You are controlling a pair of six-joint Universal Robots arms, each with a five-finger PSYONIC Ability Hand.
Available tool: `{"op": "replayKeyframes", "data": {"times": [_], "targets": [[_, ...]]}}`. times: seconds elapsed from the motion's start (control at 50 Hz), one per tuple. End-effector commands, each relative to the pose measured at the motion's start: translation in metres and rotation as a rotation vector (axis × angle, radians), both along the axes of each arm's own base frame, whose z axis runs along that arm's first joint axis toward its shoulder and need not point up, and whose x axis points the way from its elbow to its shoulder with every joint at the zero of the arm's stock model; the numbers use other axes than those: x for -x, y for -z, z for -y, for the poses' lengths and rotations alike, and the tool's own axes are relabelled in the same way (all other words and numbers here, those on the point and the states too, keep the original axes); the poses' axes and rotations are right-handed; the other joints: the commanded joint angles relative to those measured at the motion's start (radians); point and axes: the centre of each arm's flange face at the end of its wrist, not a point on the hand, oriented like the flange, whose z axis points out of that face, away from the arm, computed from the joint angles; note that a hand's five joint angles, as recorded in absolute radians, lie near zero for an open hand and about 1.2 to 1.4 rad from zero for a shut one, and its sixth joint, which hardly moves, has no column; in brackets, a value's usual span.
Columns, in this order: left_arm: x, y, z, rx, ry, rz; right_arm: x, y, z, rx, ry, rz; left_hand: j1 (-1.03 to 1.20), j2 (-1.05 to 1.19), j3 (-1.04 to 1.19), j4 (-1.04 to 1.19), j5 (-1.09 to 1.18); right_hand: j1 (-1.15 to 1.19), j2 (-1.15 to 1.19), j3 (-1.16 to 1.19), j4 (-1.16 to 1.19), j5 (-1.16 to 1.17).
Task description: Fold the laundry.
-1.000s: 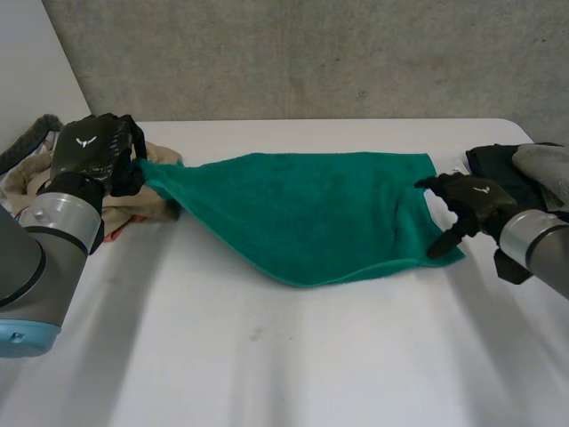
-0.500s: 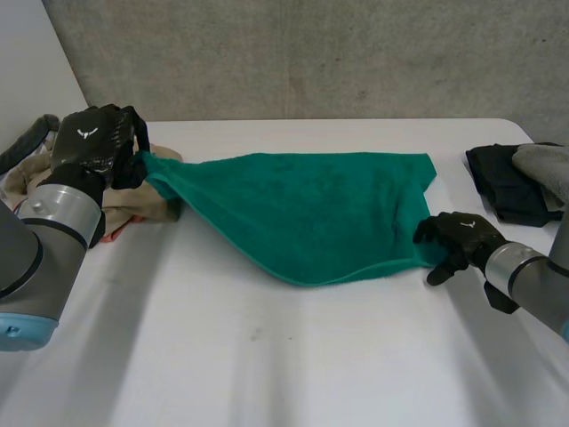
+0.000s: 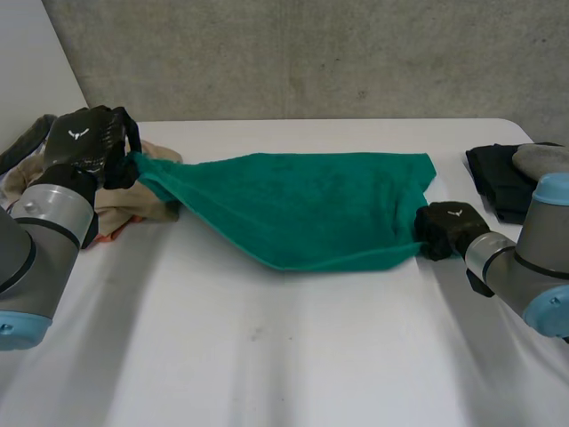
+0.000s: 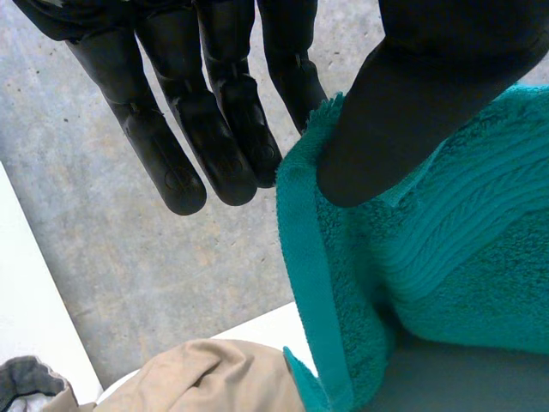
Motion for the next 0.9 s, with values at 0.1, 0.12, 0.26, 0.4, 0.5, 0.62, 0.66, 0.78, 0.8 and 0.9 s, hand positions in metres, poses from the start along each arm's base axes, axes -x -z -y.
{"op": "replayKeyframes", "data": {"times": [0.1,0.12,0.26,0.4,0.5,0.62,0.66,0.78,0.8,0.9], "targets": [[-0.009,0.012,-0.026,-0.208,0.013,0.090,0.014,-0.033,-0.001,0.051,-0.039,-0.066,0.236,0.195,0.205,0.194,0.231,0.256,0.218,0.222,0.219,0.237],[-0.012,0.014,-0.030,-0.241,0.014,0.110,0.017,-0.036,-0.005,0.039,-0.053,-0.097,0.236,0.195,0.205,0.194,0.231,0.256,0.218,0.222,0.219,0.237],[-0.034,0.034,-0.088,-0.587,0.122,0.403,0.065,-0.063,-0.060,-0.170,-0.241,-0.526,0.236,0.195,0.205,0.194,0.231,0.256,0.218,0.222,0.219,0.237],[-0.041,0.040,-0.132,-0.699,0.299,0.635,0.077,-0.079,-0.096,-0.242,-0.344,-0.669,0.236,0.195,0.205,0.194,0.231,0.256,0.218,0.222,0.219,0.237],[-0.037,0.044,-0.108,-0.617,0.263,0.619,0.072,-0.079,-0.081,-0.151,-0.281,-0.691,0.236,0.195,0.205,0.194,0.231,0.256,0.218,0.222,0.219,0.237],[-0.019,0.050,-0.053,-0.507,0.165,0.499,0.053,-0.074,-0.039,0.062,-0.172,-0.623,0.236,0.195,0.205,0.194,0.231,0.256,0.218,0.222,0.219,0.237],[-0.017,0.052,-0.038,-0.481,0.126,0.477,0.048,-0.074,-0.028,0.126,-0.147,-0.603,0.236,0.195,0.205,0.194,0.231,0.256,0.218,0.222,0.219,0.237],[-0.008,0.062,0.011,-0.384,-0.006,0.438,0.022,-0.071,0.010,0.363,-0.093,-0.516,0.236,0.195,0.205,0.194,0.231,0.256,0.218,0.222,0.219,0.237],[-0.007,0.064,0.015,-0.381,-0.019,0.434,0.018,-0.070,0.014,0.391,-0.092,-0.511,0.236,0.195,0.205,0.194,0.231,0.256,0.218,0.222,0.219,0.237],[0.003,0.075,0.032,-0.362,-0.047,0.436,-0.005,-0.055,0.036,0.510,-0.103,-0.495,0.236,0.195,0.205,0.194,0.231,0.256,0.218,0.222,0.219,0.237]]}}
